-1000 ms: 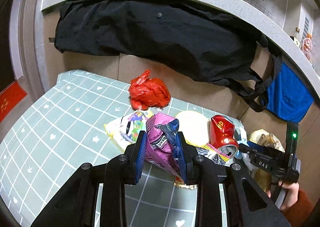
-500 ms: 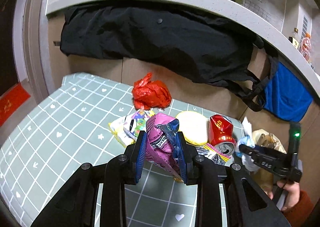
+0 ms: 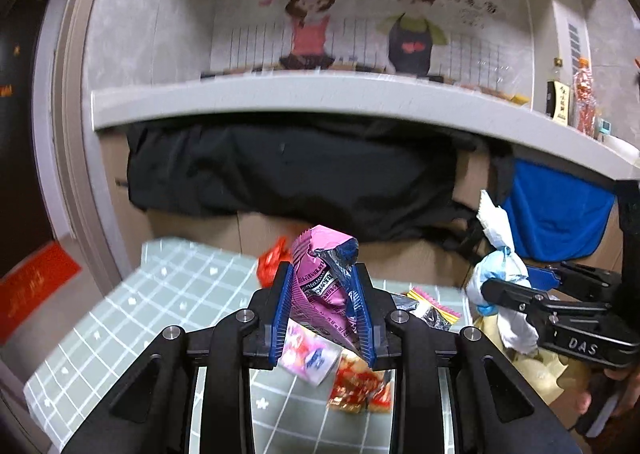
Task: Collect trash
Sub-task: 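Carry the pink wrapper and white bag over the yellow bin with both grippers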
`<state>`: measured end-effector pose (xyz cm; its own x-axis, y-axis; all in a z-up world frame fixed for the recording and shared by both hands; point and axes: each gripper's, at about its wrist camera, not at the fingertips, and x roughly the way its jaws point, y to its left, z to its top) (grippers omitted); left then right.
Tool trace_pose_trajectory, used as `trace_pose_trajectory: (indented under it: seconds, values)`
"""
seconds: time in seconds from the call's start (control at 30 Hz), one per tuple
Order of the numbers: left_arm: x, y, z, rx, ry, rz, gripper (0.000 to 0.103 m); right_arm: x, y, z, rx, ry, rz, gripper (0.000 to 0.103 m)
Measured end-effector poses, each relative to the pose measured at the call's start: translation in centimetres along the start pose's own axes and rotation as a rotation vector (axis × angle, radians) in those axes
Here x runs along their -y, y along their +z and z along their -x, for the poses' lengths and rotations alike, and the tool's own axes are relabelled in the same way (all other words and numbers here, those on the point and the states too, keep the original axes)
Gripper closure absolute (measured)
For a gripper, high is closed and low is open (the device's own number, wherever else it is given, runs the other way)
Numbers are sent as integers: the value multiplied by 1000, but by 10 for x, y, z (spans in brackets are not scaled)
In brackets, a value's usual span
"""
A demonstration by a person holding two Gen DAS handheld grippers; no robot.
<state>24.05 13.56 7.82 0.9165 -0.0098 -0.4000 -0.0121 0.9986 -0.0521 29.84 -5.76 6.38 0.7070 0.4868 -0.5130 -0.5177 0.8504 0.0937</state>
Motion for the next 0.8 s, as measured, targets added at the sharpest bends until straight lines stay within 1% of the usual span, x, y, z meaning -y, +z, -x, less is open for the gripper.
trace_pose_trajectory:
  seconds: [0.07, 0.2, 0.37, 0.57, 0.8]
  values:
    - [10, 6, 7, 18, -13, -9, 73, -1, 6, 14, 28, -4, 14, 63]
    - [32, 14, 16, 46, -34, -37, 73, 10, 12, 41, 69, -21, 7, 63]
    - [62, 19, 21, 64, -65, -71, 73, 32, 8, 70, 101, -75, -9, 63]
    - [105, 20, 19, 66, -125, -105, 73, 60, -4, 97, 118, -131, -38, 63]
    - [153, 14, 12, 43, -206, -147, 73, 90, -22, 121, 129, -202, -69, 63]
